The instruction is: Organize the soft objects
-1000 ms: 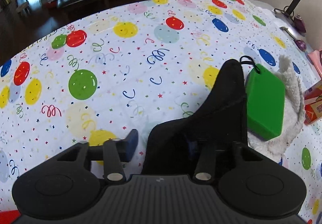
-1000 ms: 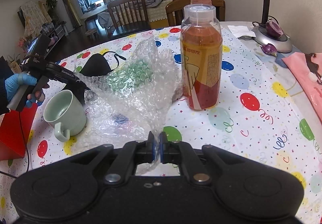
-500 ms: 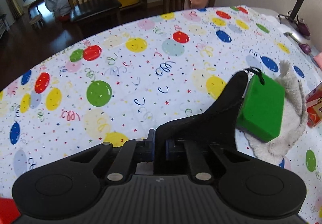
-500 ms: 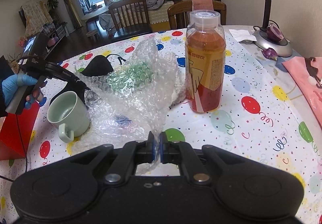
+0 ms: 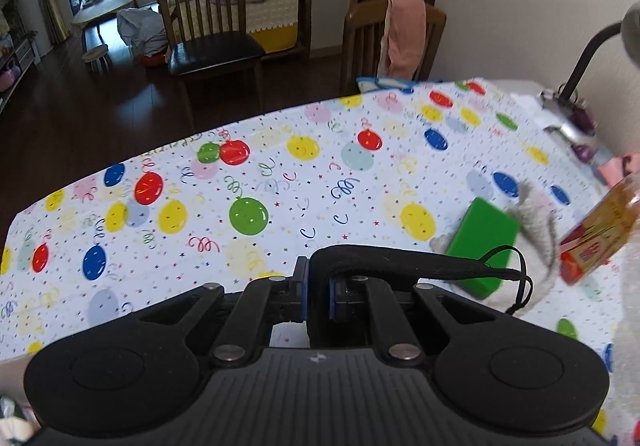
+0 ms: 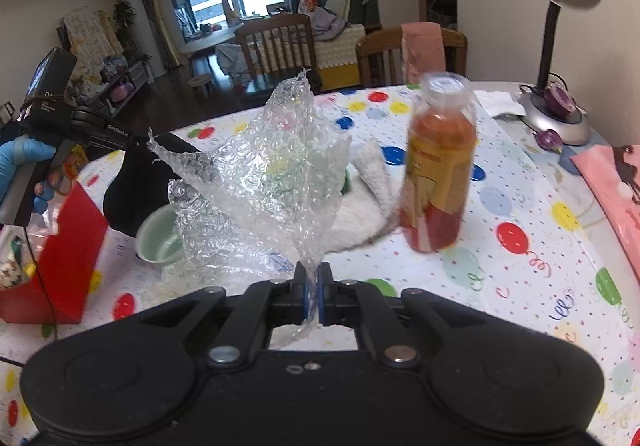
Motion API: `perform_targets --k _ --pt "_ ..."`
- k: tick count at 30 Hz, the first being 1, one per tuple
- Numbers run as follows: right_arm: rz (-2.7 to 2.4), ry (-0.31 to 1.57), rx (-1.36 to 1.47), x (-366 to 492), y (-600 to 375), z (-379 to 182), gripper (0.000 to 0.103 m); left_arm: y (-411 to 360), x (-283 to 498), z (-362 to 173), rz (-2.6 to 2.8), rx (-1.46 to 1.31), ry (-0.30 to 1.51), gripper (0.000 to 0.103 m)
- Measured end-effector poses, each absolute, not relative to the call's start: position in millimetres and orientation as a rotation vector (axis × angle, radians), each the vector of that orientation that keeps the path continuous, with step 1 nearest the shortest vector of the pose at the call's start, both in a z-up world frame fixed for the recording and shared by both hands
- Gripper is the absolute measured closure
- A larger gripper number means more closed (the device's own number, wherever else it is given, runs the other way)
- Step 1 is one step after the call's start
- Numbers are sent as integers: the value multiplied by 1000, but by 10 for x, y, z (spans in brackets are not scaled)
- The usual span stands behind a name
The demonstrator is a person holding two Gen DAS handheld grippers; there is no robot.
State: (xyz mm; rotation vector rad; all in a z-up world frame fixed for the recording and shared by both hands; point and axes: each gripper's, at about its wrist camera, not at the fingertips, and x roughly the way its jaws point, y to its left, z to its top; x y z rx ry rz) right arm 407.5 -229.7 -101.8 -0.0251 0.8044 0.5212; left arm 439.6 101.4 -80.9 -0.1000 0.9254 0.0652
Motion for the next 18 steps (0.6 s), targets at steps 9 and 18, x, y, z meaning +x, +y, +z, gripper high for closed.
perform_targets --k 9,18 --pt "611 781 -65 3863 -1934 -725 99 1254 3798 -340 49 -141 901 94" --pt "722 761 -102 3648 -1458 -482 99 1644 3179 -38 75 -189 856 94"
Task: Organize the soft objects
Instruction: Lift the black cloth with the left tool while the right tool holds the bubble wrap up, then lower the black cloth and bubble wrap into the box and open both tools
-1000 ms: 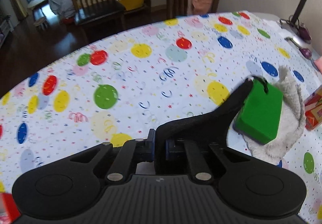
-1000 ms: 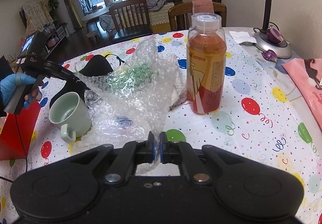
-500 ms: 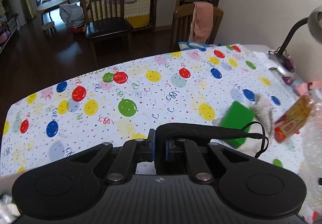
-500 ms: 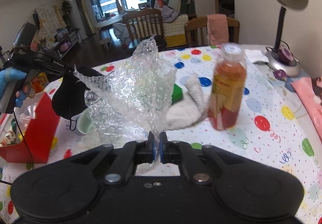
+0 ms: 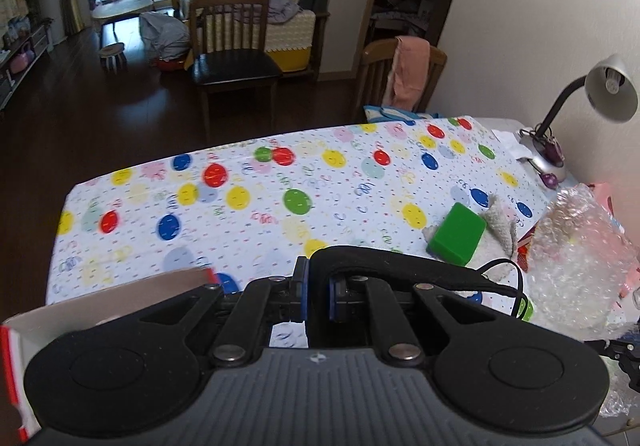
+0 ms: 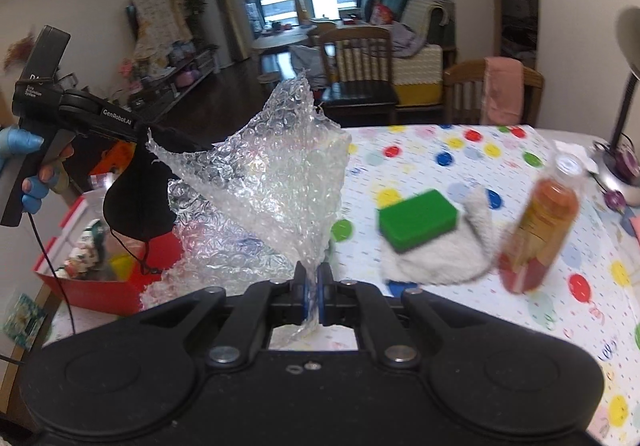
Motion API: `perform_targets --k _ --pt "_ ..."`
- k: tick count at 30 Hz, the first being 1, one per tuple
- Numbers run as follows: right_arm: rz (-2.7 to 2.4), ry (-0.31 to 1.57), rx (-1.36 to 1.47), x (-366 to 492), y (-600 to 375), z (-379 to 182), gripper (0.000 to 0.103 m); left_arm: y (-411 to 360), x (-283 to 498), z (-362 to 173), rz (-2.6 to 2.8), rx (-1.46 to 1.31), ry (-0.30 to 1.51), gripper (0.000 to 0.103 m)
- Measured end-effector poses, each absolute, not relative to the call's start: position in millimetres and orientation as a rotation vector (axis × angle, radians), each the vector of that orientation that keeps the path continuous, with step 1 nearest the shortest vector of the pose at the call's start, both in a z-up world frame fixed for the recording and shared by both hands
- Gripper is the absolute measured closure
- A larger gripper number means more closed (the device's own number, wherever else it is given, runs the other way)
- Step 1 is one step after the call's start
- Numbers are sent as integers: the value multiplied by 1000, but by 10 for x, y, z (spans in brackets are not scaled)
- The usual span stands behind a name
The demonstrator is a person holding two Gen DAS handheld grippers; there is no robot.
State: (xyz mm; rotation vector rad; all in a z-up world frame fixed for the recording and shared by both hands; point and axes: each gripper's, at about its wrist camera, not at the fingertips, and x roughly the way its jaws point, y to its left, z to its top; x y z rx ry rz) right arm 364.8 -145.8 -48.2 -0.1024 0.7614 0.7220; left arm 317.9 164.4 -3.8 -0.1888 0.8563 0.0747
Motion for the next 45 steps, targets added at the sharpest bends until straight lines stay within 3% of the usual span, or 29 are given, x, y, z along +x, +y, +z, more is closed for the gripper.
perform_targets --k 21,33,45 --pt "942 755 -237 3202 71 -413 99 3023 1985 -23 288 -263 819 94" --pt "1004 784 -367 2940 1004 -717 99 3679 1697 -417 410 -291 849 94" --pt "935 840 -449 2953 1388 -1138 96 3670 1774 -874 390 -252 924 94"
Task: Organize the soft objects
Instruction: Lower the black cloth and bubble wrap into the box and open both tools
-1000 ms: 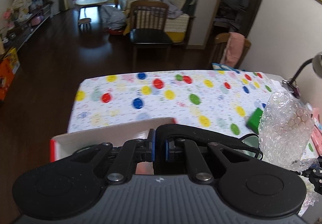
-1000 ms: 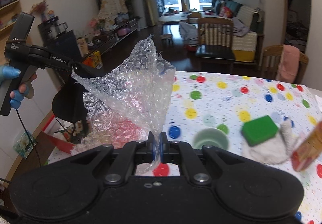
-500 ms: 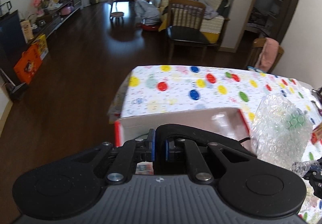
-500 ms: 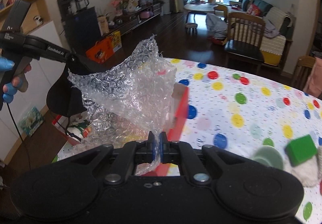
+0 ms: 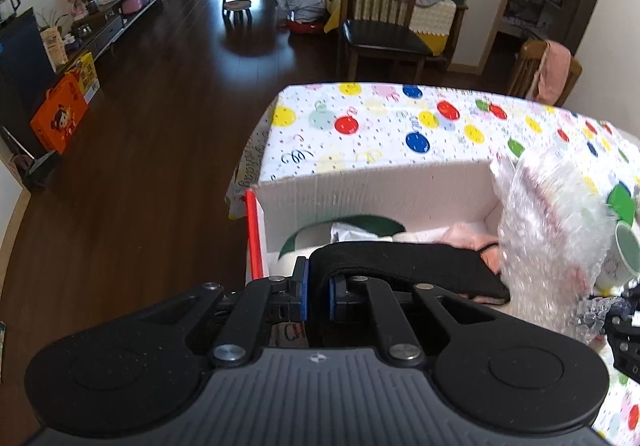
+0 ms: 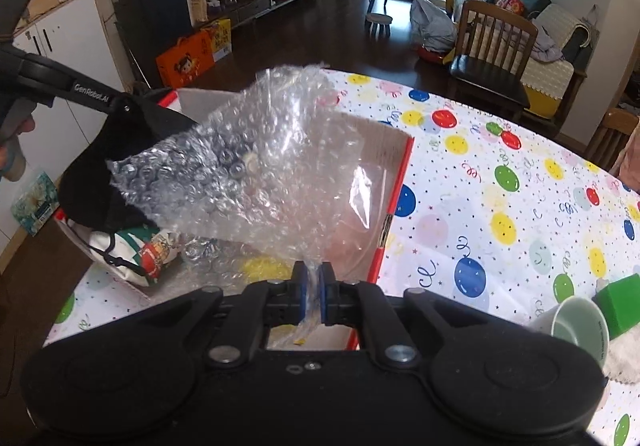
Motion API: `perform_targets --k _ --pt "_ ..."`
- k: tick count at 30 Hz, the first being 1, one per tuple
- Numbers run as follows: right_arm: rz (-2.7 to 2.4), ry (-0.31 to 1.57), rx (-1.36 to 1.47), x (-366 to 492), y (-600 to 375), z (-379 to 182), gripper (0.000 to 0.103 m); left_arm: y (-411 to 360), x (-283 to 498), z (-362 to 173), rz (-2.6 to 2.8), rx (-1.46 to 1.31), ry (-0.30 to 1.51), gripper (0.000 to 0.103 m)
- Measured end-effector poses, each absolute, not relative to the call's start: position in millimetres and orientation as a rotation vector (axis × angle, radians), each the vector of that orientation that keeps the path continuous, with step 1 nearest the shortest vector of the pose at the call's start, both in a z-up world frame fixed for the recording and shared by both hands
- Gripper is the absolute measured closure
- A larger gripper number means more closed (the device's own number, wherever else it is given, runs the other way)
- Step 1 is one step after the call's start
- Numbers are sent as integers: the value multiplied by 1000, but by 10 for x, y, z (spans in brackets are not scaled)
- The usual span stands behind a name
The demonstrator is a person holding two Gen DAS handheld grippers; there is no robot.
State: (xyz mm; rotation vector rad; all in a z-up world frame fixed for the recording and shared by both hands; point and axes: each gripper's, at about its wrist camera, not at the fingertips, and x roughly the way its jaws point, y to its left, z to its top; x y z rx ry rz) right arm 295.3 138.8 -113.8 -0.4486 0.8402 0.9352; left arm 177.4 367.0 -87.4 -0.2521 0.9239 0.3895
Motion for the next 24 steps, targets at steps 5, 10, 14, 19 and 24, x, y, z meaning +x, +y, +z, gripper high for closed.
perform_targets --k 5,10,14,19,24 --pt "914 812 -488 2892 1429 -1192 90 3641 1754 -987 383 -229 958 94" --pt "893 792 -518 2876 1437 -1247 87 3603 1710 -1037 366 -194 978 92" --pt "888 777 -536 2870 1427 -1277 83 3571 1686 -1061 350 -164 986 90" --pt "919 756 -554 2832 1439 -1270 68 3560 1637 -1070 312 -188 979 45" --pt "949 728 -561 2785 1431 -1201 52 3475 1588 -1012 283 -172 945 34"
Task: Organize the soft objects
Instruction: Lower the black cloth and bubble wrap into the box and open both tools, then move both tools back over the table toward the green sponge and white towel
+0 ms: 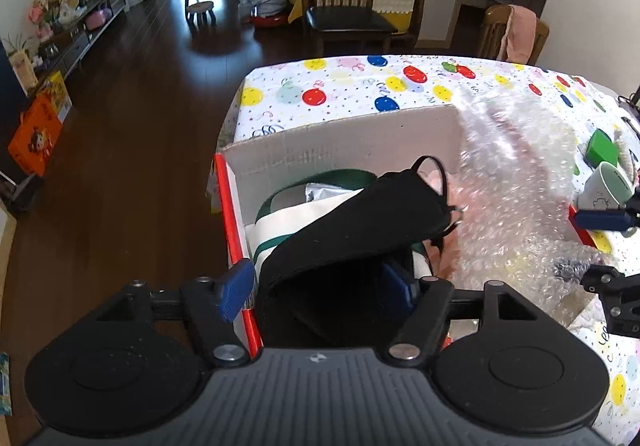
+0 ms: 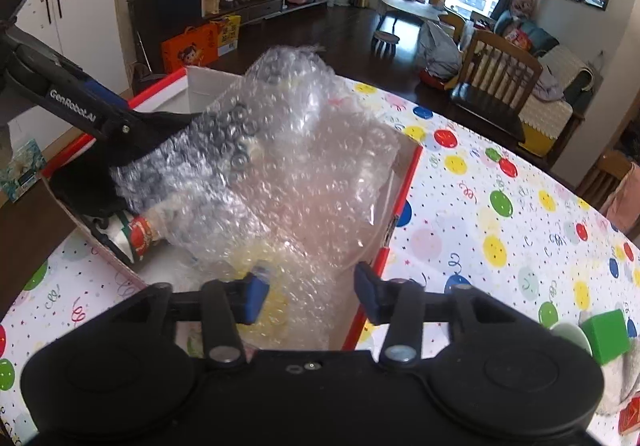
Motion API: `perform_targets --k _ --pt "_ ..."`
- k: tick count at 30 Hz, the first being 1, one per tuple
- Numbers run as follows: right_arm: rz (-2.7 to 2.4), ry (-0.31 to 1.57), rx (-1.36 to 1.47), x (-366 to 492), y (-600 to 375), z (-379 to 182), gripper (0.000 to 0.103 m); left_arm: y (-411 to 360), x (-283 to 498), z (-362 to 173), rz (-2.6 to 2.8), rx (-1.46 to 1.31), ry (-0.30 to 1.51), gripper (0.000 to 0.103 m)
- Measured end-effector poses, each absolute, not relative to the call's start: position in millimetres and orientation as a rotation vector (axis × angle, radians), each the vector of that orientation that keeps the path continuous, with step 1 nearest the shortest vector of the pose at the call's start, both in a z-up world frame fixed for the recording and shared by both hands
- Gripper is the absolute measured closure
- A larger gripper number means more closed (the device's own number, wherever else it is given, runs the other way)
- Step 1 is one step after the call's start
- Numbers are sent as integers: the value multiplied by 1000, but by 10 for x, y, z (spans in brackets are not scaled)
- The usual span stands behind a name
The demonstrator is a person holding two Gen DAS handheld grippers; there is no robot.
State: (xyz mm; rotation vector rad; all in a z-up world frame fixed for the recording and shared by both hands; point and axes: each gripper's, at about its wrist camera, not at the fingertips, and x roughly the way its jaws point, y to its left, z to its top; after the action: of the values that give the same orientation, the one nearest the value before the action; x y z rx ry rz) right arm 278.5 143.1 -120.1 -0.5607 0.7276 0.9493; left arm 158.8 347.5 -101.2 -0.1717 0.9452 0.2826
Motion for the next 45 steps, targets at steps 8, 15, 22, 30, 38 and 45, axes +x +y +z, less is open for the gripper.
perform_targets --k 8,15,22,30,38,45 --pt "1001 687 -488 2752 1267 -961 19 3391 1472 -784 249 -152 897 26" --pt "1059 642 -415 2686 975 -642 8 3329 1328 -461 225 -157 840 26" --pt "997 629 -314 2727 473 -365 5 2956 1447 -136 132 -121 787 18" --pt "871 632 -216 2981 -285 -248 1 2248 1909 14 -11 -97 773 18" --pt "767 678 -175 3387 -998 -387 1 1432 2579 -64 -125 -89 801 16" --pt "709 714 -141 3769 -1464 -552 1 762 3170 -185 -182 -45 816 16"
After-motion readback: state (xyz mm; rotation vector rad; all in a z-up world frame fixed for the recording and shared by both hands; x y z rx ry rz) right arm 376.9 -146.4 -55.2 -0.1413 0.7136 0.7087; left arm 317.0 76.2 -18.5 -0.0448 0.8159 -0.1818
